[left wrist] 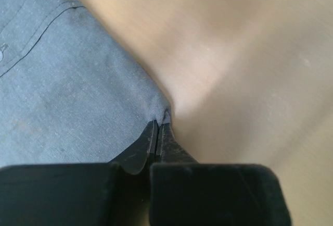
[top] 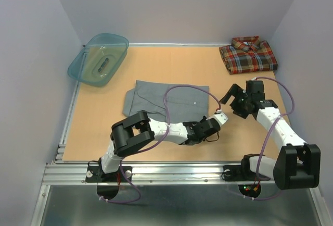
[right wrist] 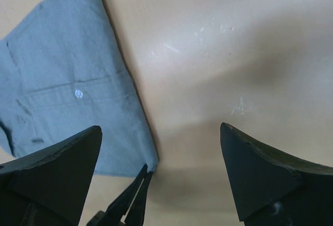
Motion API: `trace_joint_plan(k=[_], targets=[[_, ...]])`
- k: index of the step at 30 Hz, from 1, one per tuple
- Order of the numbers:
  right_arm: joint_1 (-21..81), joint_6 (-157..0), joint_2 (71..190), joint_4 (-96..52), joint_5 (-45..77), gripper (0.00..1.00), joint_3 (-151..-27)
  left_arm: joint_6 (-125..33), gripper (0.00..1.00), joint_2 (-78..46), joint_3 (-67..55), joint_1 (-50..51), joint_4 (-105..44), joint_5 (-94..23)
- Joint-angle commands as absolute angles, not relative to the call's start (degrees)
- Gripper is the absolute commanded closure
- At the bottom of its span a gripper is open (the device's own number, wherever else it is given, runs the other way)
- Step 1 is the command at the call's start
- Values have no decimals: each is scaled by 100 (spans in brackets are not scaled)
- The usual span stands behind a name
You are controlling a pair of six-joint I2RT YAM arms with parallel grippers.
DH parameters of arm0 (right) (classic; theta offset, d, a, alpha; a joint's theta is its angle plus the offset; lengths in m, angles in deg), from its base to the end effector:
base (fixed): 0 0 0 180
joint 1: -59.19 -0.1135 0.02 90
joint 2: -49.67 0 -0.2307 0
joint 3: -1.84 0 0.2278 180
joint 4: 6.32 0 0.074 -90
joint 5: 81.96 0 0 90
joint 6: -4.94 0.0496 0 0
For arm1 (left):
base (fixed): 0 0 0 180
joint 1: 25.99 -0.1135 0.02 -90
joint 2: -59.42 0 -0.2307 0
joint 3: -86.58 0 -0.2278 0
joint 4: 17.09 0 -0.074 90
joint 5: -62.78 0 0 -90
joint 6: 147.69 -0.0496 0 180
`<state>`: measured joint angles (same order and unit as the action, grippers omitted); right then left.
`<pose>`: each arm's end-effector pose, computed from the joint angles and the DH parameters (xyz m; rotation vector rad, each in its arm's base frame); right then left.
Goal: Fold and stack the long sleeve shirts
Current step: Fold the shirt
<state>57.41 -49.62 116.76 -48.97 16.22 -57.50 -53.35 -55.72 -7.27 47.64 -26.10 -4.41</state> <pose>0.2340 0.0143 0.2004 0.6603 2.4045 0.4553 0.1345 -0.3895 0.1382 1.0641 1.9176 -0.3275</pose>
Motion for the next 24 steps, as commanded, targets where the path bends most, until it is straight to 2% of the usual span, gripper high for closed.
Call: trace_joint_plan(k=[1,5,9,18,24], targets=[[5761,-4482,11735,-3884,2830,0,-5203,-5093,100,-4897,-1055,4609,-2322,-409],[5761,-3876,11848,-2524,3404,0,-4710,-4943,100,-4614,-1310,4521,-2137,-656],[5761,-3629,12085,-1765,3686,0,-4393,-4864,100,-4456,-1425,4485,-2049,-832],[5744,-2882,13701,494,4714,0,-4006,-4706,100,-4201,-1487,4441,-1988,-991],[5594,-2784,14712,1294,4943,10,-4155,-4627,100,-4253,-1302,4424,-1970,-1078]])
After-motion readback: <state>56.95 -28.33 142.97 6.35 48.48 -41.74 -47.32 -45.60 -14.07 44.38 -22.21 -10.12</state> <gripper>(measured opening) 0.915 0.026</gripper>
